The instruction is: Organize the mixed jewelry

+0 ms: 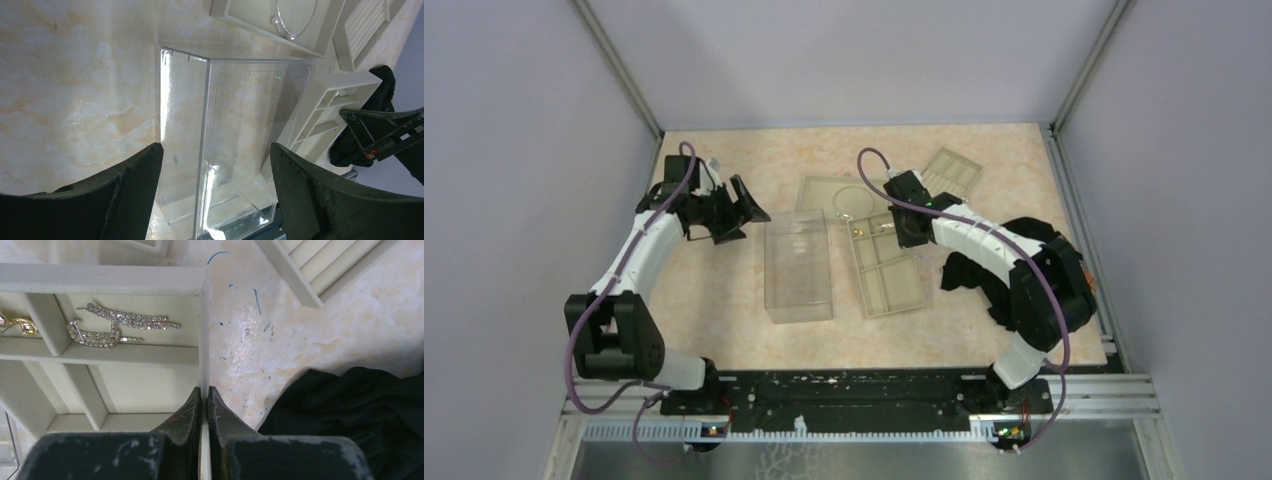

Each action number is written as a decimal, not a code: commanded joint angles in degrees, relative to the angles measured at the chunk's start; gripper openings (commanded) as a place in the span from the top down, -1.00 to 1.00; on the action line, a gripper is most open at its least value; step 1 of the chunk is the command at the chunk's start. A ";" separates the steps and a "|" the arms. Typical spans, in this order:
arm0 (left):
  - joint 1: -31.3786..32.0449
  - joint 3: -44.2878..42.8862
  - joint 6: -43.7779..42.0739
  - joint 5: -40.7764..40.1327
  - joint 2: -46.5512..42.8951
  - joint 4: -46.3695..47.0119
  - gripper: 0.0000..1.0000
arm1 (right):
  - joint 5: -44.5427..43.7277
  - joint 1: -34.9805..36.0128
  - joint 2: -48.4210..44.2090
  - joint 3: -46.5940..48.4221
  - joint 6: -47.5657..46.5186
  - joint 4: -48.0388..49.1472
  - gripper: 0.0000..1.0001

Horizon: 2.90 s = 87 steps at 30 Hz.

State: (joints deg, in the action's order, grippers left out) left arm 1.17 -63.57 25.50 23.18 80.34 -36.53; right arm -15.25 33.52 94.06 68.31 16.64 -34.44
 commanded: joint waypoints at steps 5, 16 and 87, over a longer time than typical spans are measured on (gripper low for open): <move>-0.12 -5.38 2.85 3.07 7.64 6.86 -0.69 | -0.44 1.09 -0.06 3.21 -0.48 1.30 1.00; 0.77 -10.57 2.26 4.05 15.88 11.59 -0.70 | 3.47 1.03 3.45 7.50 5.28 -2.77 1.00; -0.73 8.99 -1.23 6.88 2.70 5.86 -0.80 | 12.18 2.51 13.40 13.42 15.91 -7.07 1.00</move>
State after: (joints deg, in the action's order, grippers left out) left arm 0.27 -54.87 24.80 28.58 84.73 -31.33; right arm -4.40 35.14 109.67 78.46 31.40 -42.85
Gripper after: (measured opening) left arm 0.900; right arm 0.017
